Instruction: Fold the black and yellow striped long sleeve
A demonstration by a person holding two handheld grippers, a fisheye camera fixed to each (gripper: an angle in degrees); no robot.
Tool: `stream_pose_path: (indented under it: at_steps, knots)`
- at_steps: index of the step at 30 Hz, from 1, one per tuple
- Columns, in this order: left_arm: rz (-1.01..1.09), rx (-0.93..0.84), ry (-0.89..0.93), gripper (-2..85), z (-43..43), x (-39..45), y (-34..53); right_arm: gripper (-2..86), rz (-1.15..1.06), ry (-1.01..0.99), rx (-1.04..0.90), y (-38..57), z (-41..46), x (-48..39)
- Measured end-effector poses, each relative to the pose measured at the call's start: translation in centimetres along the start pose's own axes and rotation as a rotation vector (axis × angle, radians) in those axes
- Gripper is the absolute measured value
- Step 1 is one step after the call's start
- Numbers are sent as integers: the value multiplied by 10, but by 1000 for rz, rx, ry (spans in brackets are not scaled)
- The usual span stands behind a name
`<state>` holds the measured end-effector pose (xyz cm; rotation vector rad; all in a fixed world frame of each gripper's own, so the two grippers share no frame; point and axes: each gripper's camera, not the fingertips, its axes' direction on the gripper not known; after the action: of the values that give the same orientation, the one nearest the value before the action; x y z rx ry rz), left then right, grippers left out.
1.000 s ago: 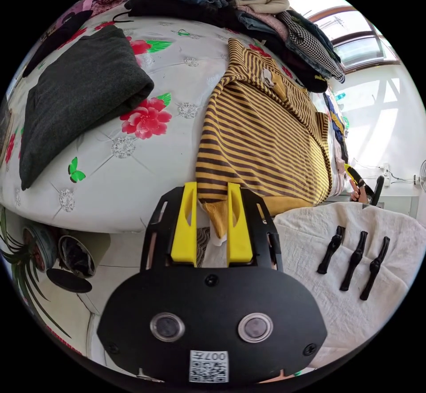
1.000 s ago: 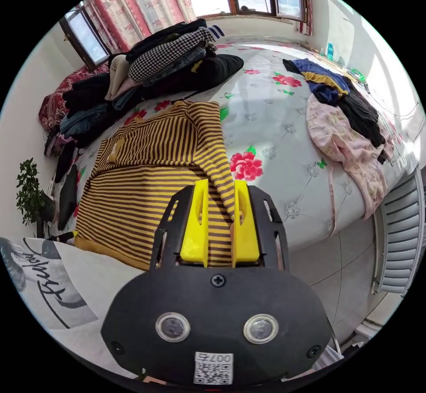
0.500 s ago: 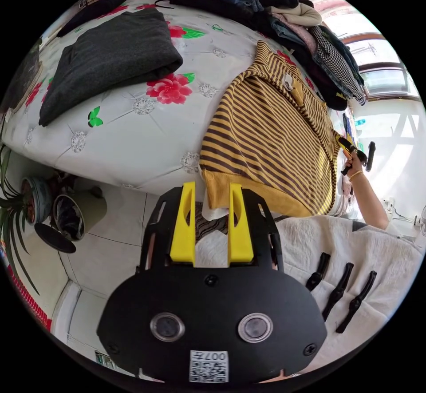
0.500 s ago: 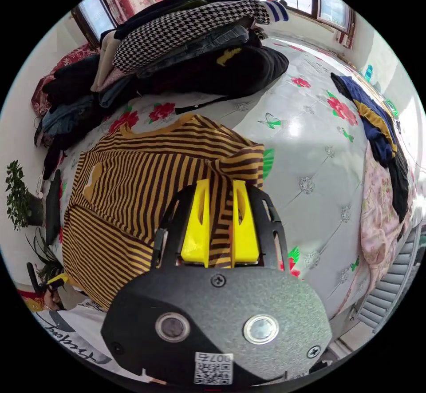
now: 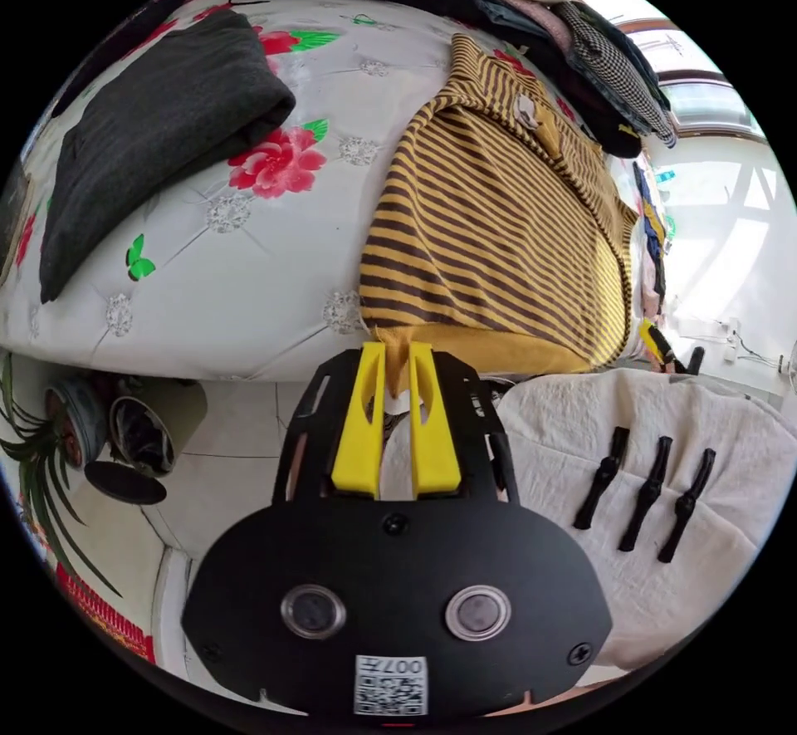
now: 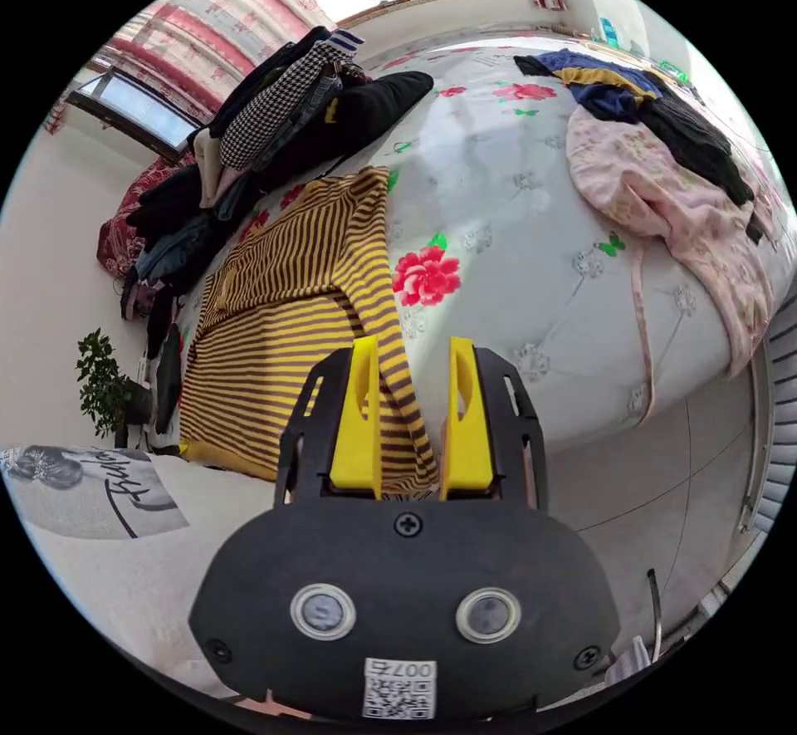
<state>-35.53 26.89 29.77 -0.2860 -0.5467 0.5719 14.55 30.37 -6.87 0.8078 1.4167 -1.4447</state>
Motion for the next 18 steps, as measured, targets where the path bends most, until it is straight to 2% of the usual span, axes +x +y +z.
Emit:
stream_pose_path:
  at_steps: [2, 7, 11, 14, 16, 18]
  knots:
    - [49, 3, 122, 10, -15, -5, 0, 110, 60, 11, -97, 50, -6, 25]
    - [150, -44, 192, -3, -49, -16, -7, 115, 104, -61, -231, 88, 12, 47]
    - [210, -20, 326, -5, -99, -31, -8, 80, 55, -120, -390, 70, 43, 50]
    - [248, 14, 464, -5, -139, -43, -6, 35, -1, -94, -455, 50, 33, 54]
    - [282, 21, 530, -6, -160, -48, -10, 19, -57, -130, -450, 36, 12, 57]
    - [316, 33, 603, -5, -181, -52, -21, 10, -86, -253, -388, 15, -20, 66]
